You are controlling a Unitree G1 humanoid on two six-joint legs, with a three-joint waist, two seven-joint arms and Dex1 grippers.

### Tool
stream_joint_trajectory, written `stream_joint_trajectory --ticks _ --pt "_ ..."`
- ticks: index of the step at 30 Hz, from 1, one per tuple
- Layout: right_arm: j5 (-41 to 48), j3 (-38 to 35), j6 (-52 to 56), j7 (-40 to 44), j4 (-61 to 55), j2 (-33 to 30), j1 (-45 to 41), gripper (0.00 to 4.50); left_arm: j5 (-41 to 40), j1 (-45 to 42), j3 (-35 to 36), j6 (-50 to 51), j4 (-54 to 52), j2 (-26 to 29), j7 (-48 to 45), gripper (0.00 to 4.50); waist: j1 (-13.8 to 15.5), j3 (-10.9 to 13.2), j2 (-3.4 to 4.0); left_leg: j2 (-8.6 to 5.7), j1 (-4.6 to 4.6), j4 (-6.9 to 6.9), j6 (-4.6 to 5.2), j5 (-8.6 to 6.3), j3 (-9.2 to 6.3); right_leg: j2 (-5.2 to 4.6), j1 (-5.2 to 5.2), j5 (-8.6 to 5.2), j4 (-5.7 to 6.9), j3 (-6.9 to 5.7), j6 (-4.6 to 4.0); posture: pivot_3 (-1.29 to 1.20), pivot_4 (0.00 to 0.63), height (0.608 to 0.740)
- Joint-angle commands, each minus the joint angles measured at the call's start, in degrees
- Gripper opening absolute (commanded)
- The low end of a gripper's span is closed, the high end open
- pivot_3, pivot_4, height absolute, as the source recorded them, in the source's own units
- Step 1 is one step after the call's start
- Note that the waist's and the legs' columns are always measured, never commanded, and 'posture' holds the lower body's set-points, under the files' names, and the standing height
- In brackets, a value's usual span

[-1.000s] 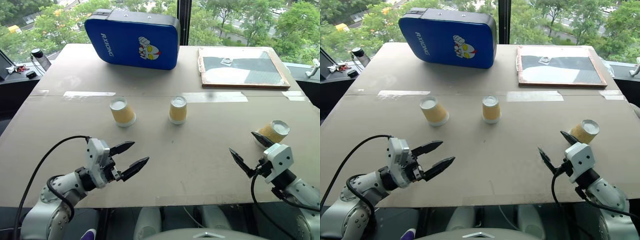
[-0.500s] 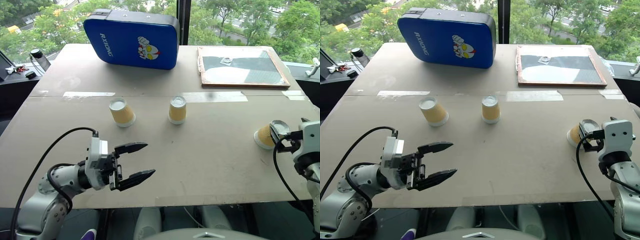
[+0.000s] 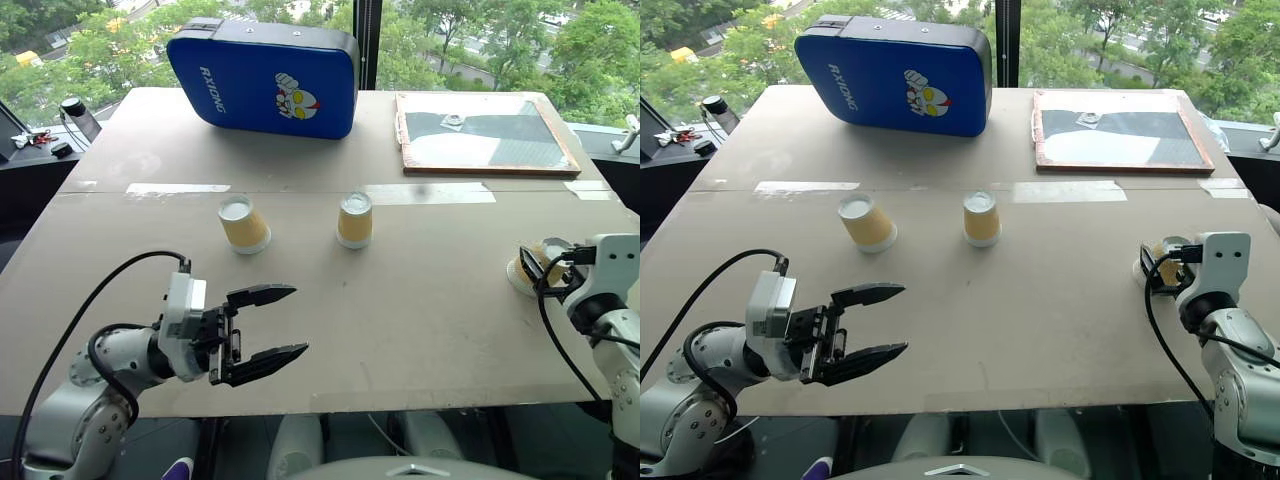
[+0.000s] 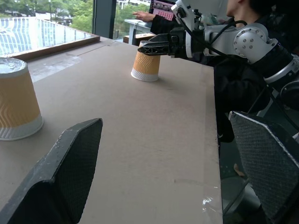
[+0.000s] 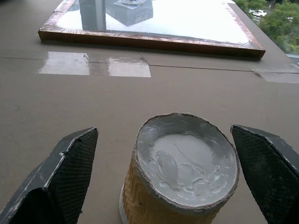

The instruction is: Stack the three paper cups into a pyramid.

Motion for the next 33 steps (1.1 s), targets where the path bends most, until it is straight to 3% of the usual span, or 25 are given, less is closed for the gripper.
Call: stream_joint_trajectory --ticks 1,3,13,17,20,24,33 --pt "0.20 -0.82 0.07 0.03 -0.41 -1.33 -0.47 3.18 -2.10 0.34 2.32 0.73 -1.97 0.50 1.18 4.50 0.05 0.00 0.00 0.00 0.00 -0.03 0.00 0.00 -0.01 0.00 0.00 0.00 0.00 -0.01 0.00 0.00 0.150 0.740" --pt "0.22 -0.41 0.58 0.54 -0.37 -2.09 -0.33 2.35 -1.94 0.63 2.45 0.82 -2.18 0.50 1.53 4.50 0.04 0.00 0.01 0.00 0.00 -0.06 0.00 0.00 0.00 0.00 -0.01 0.00 -0.01 -0.04 0.00 0.00 0.150 0.740" --pt "0.28 0.49 -1.22 2.01 -2.36 -3.64 -0.59 2.35 -1.26 1.90 2.46 0.58 -3.01 0.09 2.86 4.50 0.02 0.01 0.01 0.00 0.00 -0.07 0.00 0.00 0.00 0.00 -0.01 0.00 -0.03 -0.02 0.01 0.00 0.150 0.740" --pt "3.51 3.13 -0.85 6.66 -6.42 -5.65 -1.87 2.35 -1.34 1.68 2.69 0.73 -2.76 0.21 3.10 4.50 -0.06 0.05 0.08 0.00 0.00 -0.08 0.00 0.00 0.00 0.00 -0.02 0.00 -0.03 0.00 0.01 0.00 0.150 0.740" --pt "7.75 8.50 0.64 11.95 -10.69 -8.01 -3.81 2.35 -1.16 2.15 3.47 0.70 -1.67 0.15 3.32 4.50 -0.30 0.07 0.10 0.01 0.02 -0.11 0.00 0.00 0.00 0.02 -0.03 0.00 -0.03 0.03 0.01 0.00 0.150 0.740" --pt "7.69 22.37 -0.33 18.31 -10.87 -10.30 -11.90 2.35 -0.61 3.19 6.82 0.05 3.07 -1.28 5.61 4.50 -0.42 0.09 0.07 0.03 0.05 -0.15 0.00 0.00 -0.05 0.04 -0.03 0.00 -0.03 0.00 0.01 0.00 0.150 0.740" --pt "3.43 34.89 -3.05 24.87 -2.06 -11.83 -22.72 2.35 -0.07 6.16 9.86 -1.95 2.36 -2.20 5.13 4.50 0.18 0.21 -0.11 0.01 -0.10 -0.13 0.01 0.00 -0.09 -0.14 -0.05 0.00 -0.14 -0.15 0.00 0.00 0.150 0.740"
